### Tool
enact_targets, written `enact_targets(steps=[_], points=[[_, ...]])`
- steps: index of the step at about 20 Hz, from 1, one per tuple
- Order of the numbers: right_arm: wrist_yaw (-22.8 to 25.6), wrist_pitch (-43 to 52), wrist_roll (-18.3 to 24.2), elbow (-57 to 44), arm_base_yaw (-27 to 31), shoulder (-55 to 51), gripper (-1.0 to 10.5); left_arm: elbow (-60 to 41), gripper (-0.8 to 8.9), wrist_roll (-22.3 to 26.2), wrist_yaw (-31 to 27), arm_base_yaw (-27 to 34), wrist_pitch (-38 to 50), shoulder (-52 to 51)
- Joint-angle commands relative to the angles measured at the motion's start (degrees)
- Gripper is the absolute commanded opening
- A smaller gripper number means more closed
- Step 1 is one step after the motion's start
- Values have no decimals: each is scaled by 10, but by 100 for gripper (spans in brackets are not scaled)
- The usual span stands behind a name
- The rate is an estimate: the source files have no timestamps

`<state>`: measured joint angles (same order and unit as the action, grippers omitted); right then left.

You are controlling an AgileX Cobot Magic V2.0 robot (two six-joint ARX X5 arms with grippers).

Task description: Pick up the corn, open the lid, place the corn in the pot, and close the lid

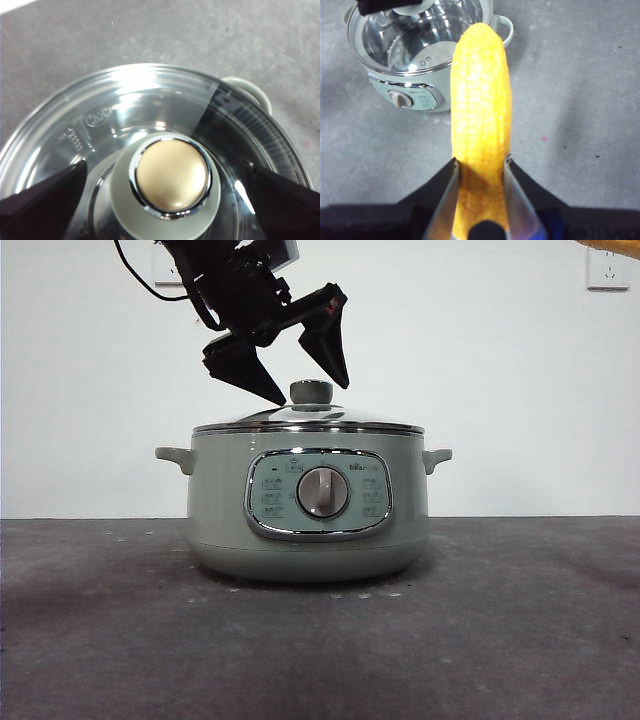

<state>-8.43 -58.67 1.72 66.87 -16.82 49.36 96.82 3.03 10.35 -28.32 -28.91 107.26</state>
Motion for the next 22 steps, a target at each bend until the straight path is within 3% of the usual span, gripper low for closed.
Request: enact_targets(steps=[1, 9, 12, 20, 22], points=[[-1, 4, -2, 0, 0, -1, -16, 2, 564, 6, -1, -3, 12, 11], [-1, 3, -2, 0, 0, -1, -16, 1, 541, -3, 1, -3, 12, 16], [-2, 3, -2, 0, 0, -1, -16, 1, 301, -4, 2, -3, 10, 16], [-1, -1, 0, 0, 0, -1, -16, 1, -8, -10, 2, -9, 6, 16], [-2, -1, 0, 0, 0, -1, -16, 1, -8, -11, 6, -9, 5, 16]])
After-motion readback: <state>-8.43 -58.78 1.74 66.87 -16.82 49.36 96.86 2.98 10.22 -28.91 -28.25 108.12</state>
